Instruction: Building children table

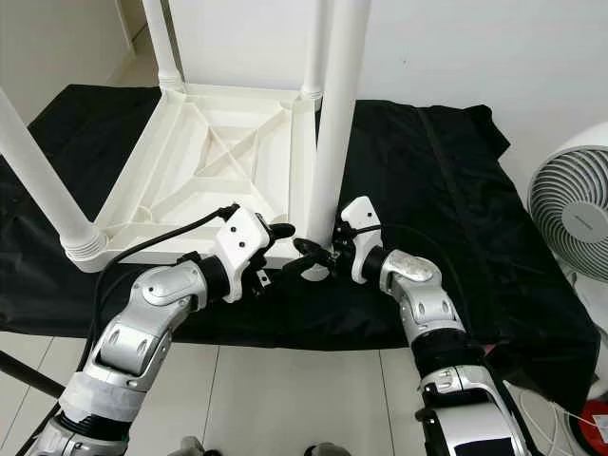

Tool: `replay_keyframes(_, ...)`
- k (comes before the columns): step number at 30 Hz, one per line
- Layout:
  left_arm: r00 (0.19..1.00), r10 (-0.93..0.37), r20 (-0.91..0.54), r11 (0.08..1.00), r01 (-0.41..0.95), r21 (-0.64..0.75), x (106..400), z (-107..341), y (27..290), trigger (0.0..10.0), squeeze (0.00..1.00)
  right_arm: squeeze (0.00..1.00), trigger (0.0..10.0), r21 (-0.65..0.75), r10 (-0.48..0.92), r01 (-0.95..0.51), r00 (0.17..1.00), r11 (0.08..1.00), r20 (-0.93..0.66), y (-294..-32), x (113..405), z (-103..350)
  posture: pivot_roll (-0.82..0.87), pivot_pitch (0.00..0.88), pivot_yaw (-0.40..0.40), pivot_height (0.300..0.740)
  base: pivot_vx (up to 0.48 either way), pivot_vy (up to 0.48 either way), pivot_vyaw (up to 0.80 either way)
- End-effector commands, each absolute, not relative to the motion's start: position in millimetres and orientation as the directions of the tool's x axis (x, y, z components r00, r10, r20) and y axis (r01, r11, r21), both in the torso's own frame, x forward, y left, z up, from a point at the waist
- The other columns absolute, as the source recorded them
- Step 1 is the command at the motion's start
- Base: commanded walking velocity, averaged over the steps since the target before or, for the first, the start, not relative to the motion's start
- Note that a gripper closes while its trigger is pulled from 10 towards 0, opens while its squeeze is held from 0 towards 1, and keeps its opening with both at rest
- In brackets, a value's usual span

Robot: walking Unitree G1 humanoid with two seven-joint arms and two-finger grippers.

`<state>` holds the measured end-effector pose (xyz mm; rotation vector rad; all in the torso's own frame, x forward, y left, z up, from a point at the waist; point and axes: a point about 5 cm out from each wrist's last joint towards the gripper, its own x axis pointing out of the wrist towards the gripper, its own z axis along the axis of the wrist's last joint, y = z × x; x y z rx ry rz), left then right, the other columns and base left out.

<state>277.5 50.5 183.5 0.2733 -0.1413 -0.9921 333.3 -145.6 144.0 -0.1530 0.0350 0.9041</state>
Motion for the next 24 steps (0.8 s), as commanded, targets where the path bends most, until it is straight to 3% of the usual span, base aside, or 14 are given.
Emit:
replay_keyframes(1, 0.586, -0.811, 0.009, 0.562, 0.774, 0.29, 277, 183, 50, 10.0, 0.0, 0.0, 0.0, -0.059, 0.785, -0.793, 0.609, 0.606, -0.115, -141, 328, 132, -0.13, 0.047, -0.008, 0.74, 0.0, 0.0, 0.0)
replay_keyframes(2, 0.585, -0.811, 0.009, 0.562, 0.775, 0.289, 277, 183, 50, 10.0, 0.0, 0.0, 10.0, -0.051, 0.778, -0.785, 0.618, 0.617, -0.107, -140, 327, 132, -0.13, 0.051, -0.011, 0.74, 0.0, 0.0, 0.0)
replay_keyframes(10, 0.585, -0.811, 0.01, 0.564, 0.776, 0.283, 276, 182, 49, 10.0, 0.0, 0.0, 10.0, -0.092, 0.716, -0.718, 0.695, 0.69, -0.065, -135, 325, 139, -0.13, 0.059, -0.012, 0.74, 0.0, 0.0, 0.0)
replay_keyframes(14, 0.589, -0.808, 0.008, 0.568, 0.775, 0.278, 274, 181, 50, 10.0, 0.0, 0.0, 10.0, -0.088, 0.551, -0.554, 0.832, 0.828, -0.058, -129, 324, 144, -0.13, 0.072, -0.019, 0.74, 0.0, 0.0, 0.0)
replay_keyframes(19, 0.59, -0.808, 0.007, 0.568, 0.775, 0.277, 274, 181, 50, 10.0, 0.0, 0.0, 10.0, -0.054, 0.353, -0.356, 0.934, 0.933, -0.063, -120, 312, 139, -0.13, 0.077, -0.019, 0.74, 0.0, 0.0, 0.0)
replay_keyframes(24, 0.589, -0.808, 0.006, 0.567, 0.775, 0.278, 274, 181, 50, 10.0, 0.0, 0.0, 10.0, -0.037, 0.212, -0.214, 0.976, 0.976, -0.058, -120, 308, 137, -0.13, 0.079, -0.019, 0.74, 0.0, 0.0, 0.0)
